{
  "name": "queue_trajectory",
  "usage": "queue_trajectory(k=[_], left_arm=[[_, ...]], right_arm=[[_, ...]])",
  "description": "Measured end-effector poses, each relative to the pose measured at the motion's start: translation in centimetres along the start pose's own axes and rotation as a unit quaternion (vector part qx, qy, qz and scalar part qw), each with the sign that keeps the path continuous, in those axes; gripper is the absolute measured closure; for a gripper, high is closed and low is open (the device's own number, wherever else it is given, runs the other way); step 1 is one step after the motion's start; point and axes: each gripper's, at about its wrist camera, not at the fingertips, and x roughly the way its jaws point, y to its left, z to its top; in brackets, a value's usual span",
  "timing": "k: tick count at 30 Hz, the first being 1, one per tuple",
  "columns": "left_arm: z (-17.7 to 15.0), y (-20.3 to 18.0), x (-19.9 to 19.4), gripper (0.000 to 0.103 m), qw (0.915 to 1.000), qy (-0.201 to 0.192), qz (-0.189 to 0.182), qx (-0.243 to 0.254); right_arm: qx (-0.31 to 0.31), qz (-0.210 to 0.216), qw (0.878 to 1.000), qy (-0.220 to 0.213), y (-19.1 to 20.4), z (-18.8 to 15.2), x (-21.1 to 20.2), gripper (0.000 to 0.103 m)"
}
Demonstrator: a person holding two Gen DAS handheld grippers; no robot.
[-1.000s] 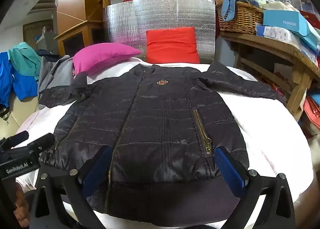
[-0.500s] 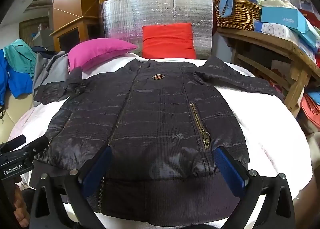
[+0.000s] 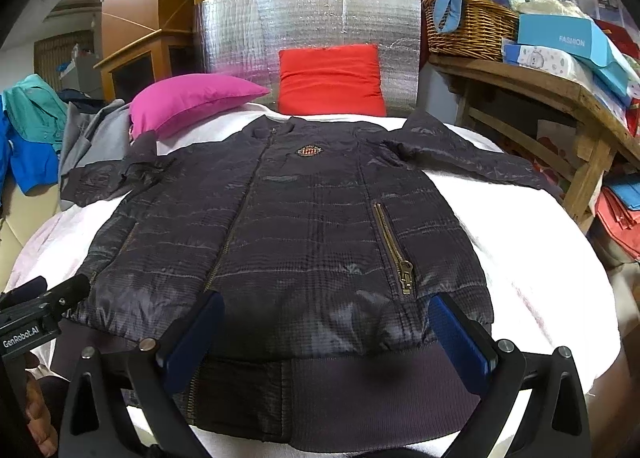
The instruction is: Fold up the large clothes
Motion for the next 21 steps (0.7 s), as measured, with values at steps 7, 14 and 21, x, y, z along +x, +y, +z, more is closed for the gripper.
queue_trajectory(k=[7,14,21], left_arm=[[-0.46,-0.36,0.09,0.0,0.9999,0.004,0.006,0.012],[-0.46,-0.43,0.05,0.0,0.9999,0.006,0.008,0.014],[-0.43,-0.61,0.01,0.0,0.9998,0.004,0.011,0.018]], right_arm=[[0.003,0.001,1.0,0.0,0.06,-0.07,0.06,0.0],[0.003,0.0,1.0,0.0,0.02,-0.24,0.02,0.0],[0.007,0.0,1.0,0.001,-0.09,-0.3,0.01,0.0]])
